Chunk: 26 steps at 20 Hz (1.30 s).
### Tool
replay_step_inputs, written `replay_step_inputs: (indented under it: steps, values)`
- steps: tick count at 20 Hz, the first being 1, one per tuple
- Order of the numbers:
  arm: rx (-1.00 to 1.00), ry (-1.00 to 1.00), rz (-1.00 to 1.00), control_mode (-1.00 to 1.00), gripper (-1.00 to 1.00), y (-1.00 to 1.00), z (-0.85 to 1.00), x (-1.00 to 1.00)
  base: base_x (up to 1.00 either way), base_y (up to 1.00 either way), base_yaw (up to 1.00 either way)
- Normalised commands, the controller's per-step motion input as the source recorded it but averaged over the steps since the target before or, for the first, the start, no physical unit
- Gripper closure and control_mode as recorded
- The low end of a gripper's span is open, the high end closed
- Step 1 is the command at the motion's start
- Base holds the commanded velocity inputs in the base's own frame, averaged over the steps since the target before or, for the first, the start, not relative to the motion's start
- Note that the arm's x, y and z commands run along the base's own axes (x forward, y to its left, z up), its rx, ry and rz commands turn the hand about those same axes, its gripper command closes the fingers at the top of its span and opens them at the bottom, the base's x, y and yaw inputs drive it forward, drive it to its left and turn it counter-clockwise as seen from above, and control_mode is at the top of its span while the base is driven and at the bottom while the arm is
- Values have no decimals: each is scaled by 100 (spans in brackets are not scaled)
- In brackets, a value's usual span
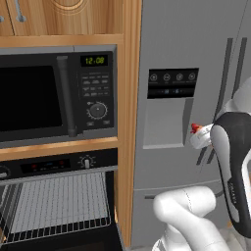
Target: Take the fish from the oven and place it on the plate on the counter.
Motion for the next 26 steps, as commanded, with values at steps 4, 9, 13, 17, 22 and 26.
replay_step_inputs:
  steps: [4,9,13,17,22,26]
  values:
    - [-5,0,-2,-100,100,3,9,-6,0,0,0]
    - [0,0,0,-100,100,0,0,0,0,0,0]
    - [0,0,0,-100,100,0,0,0,0,0,0]
    - [0,0,-2,-100,100,-44,0,0,0,0,0]
    - [1,0,-2,100,100,-34,0,0,0,-60,-3]
    - [0,0,0,100,100,0,0,0,0,-100,-5]
